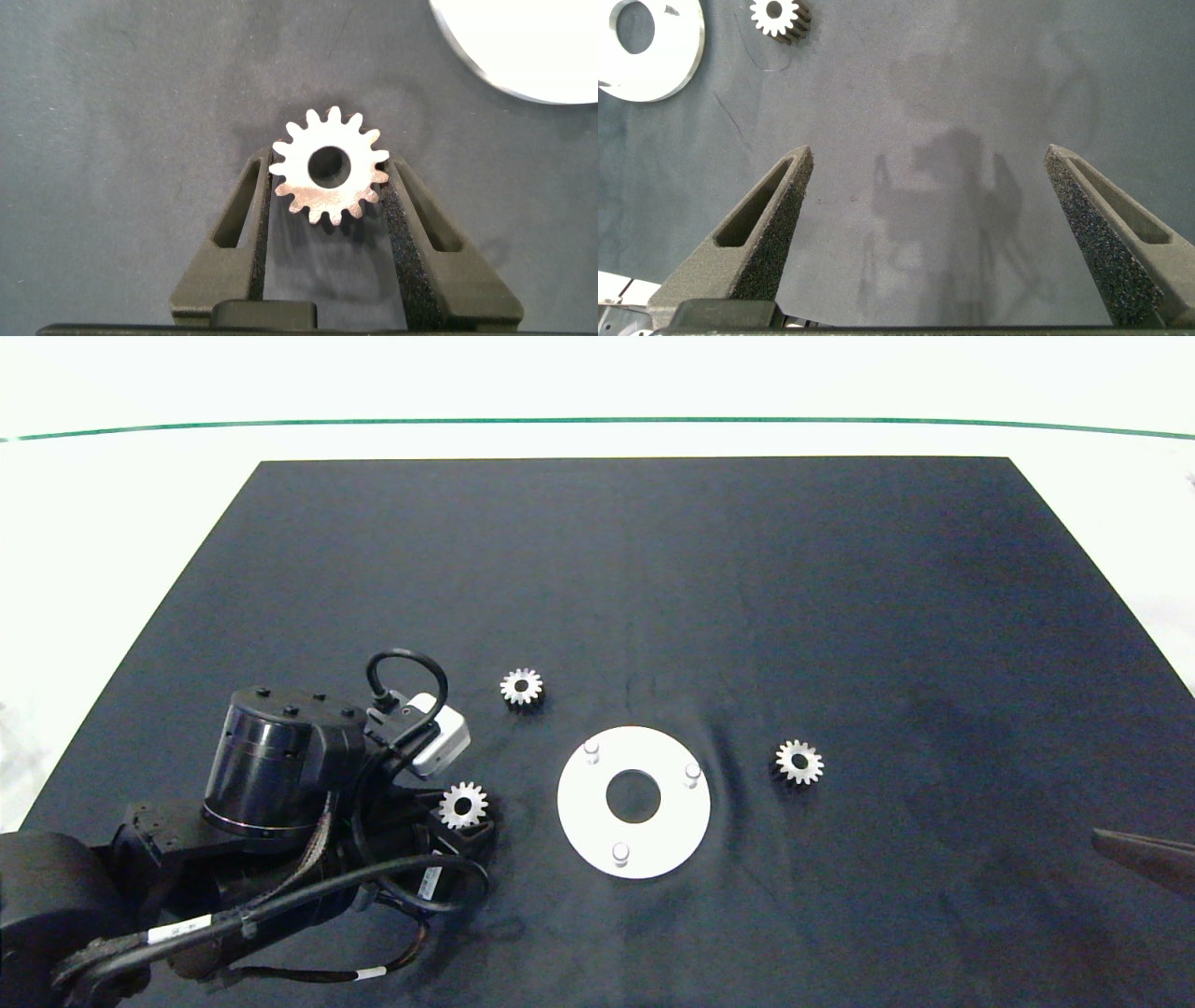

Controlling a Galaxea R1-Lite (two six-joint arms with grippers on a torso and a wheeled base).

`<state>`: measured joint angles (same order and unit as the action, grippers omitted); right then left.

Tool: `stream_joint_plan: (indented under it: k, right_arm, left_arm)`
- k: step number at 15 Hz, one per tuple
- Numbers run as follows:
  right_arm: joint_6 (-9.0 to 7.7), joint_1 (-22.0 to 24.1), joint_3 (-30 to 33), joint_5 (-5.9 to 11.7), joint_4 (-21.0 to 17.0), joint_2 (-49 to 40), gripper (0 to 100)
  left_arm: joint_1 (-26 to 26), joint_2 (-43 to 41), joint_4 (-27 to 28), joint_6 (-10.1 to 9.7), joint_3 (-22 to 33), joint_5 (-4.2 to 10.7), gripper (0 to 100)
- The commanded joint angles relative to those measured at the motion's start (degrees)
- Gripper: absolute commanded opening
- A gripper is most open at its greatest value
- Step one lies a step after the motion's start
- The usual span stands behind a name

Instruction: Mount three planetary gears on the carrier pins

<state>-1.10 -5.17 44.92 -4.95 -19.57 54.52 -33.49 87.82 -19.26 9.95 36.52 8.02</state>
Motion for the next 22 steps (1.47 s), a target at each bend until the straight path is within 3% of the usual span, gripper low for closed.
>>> stream_joint_plan:
  k: [1,3,5,8,13,15,17,19,22]
  right_arm:
    - [-0.05,0.0,0.0,-0.06,-0.1,0.0,100]
    - [-0.05,0.0,0.0,-0.06,-0.1,0.0,100]
    - [-0.05,0.0,0.0,-0.06,-0.1,0.0,100]
    - [-0.05,0.0,0.1,-0.06,-0.1,0.0,100]
    - [0.83,0.0,0.2,-0.06,-0.4,-0.5,100]
    - [0.92,0.1,1.0,0.12,-0.4,-0.6,100]
    - [0.83,0.0,1.0,0.12,-0.4,-0.6,100]
    - [0.92,0.0,1.0,0.12,-0.4,-0.6,100]
    - [0.92,0.1,1.5,0.12,-0.4,-0.9,100]
  left_arm:
    - [-1.6,-4.8,3.4,0.16,0.4,0.06,22]
    - [-4.0,-8.2,6.5,-0.02,0.2,0.15,22]
    - [-6.8,-10.0,8.5,-0.02,0.2,1.21,22]
    - [-10.3,-10.0,8.4,0.25,0.2,2.61,22]
    - [-18.8,-9.8,7.4,0.51,0.8,2.96,22]
    - [-21.8,-7.8,6.3,0.78,3.5,2.96,22]
    - [-22.1,-4.3,2.6,2.53,5.5,2.88,22]
    - [-22.1,-0.3,-2.6,3.59,5.4,2.88,22]
    - [-23.4,2.3,-4.2,4.82,5.5,2.88,22]
